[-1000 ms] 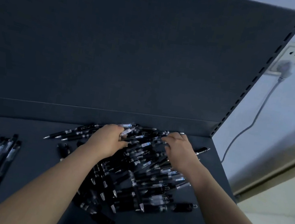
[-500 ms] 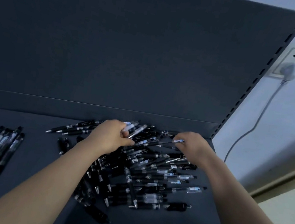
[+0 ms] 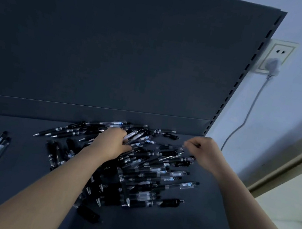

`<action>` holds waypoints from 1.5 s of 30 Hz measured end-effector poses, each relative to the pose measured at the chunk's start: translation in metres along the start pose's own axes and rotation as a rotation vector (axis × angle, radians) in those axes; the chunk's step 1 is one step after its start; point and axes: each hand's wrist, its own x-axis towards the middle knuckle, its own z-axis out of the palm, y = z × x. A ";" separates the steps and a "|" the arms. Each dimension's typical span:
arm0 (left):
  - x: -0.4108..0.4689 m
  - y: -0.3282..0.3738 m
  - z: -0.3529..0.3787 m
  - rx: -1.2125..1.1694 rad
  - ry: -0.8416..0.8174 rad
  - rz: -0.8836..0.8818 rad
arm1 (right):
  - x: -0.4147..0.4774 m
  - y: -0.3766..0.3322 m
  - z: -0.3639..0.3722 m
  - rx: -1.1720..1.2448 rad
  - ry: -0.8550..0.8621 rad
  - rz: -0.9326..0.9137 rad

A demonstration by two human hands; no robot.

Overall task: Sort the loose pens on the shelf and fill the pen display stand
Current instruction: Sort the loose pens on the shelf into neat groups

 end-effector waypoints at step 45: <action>-0.053 -0.038 -0.038 -0.945 0.083 -0.287 | 0.010 -0.100 0.053 0.090 -0.326 -0.028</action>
